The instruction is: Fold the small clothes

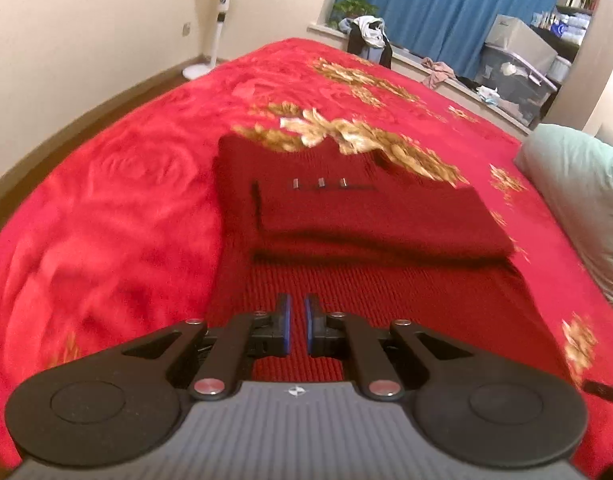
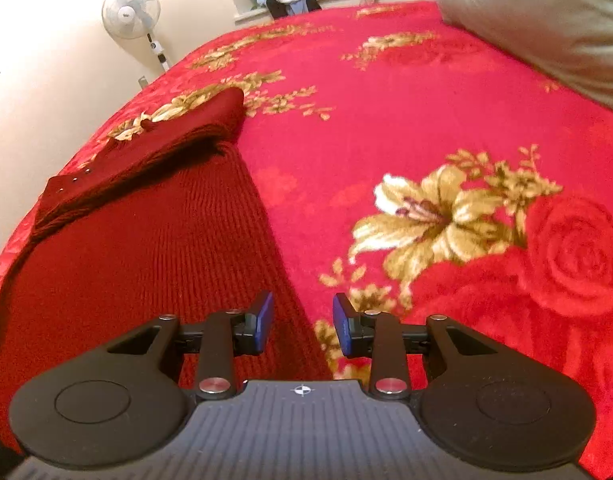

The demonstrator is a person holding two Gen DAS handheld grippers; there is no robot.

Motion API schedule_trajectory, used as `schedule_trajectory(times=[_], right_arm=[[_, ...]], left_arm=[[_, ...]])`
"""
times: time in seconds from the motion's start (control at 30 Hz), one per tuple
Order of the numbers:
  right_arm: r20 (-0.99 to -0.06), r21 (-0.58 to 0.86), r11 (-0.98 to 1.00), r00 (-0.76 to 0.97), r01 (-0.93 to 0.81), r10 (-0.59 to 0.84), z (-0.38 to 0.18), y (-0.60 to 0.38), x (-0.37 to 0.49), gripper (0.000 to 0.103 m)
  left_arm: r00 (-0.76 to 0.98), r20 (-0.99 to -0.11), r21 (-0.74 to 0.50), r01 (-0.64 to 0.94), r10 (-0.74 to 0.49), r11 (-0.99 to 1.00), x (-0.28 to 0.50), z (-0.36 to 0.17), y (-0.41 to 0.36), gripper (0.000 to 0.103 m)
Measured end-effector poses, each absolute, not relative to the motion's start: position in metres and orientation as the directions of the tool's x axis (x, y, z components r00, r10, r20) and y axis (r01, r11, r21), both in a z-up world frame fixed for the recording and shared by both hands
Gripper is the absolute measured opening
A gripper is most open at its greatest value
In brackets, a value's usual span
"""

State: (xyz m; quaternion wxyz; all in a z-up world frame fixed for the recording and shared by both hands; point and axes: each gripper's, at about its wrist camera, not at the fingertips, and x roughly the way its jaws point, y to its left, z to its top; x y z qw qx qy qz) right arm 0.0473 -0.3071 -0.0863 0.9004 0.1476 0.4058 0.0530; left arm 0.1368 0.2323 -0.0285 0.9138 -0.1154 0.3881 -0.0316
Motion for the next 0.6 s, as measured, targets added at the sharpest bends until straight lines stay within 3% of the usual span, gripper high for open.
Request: schedule_trajectory(times=[0.13,0.23,0.33,0.6], right_arm=[[-0.769,0.284,0.959,0.601,0.017,0.217,-0.095,-0.302,0.045,0.041],[-0.788,0.274,0.962,0.575,0.007,0.220,-0.098,-0.297,0.043,0.041],[-0.797,0.268,0.963,0.562,0.002,0.221,-0.101,-0.294,0.043,0.041],[-0.796,0.250,0.968,0.566,-0.020,0.217,-0.102,-0.289,0.038,0.041]], left_arm=[[0.652,-0.748,-0.241,-0.095,-0.122,0.966,0.083,-0.045,0.243,0.009],[0.592,-0.801,-0.249,-0.189,-0.093,0.950,0.052,-0.070,0.254,0.019],[0.530,-0.845,-0.241,-0.256,-0.072,0.936,0.034,-0.089,0.262,0.020],[0.484,-0.873,-0.213,-0.249,-0.070,0.945,0.024,-0.104,0.252,0.023]])
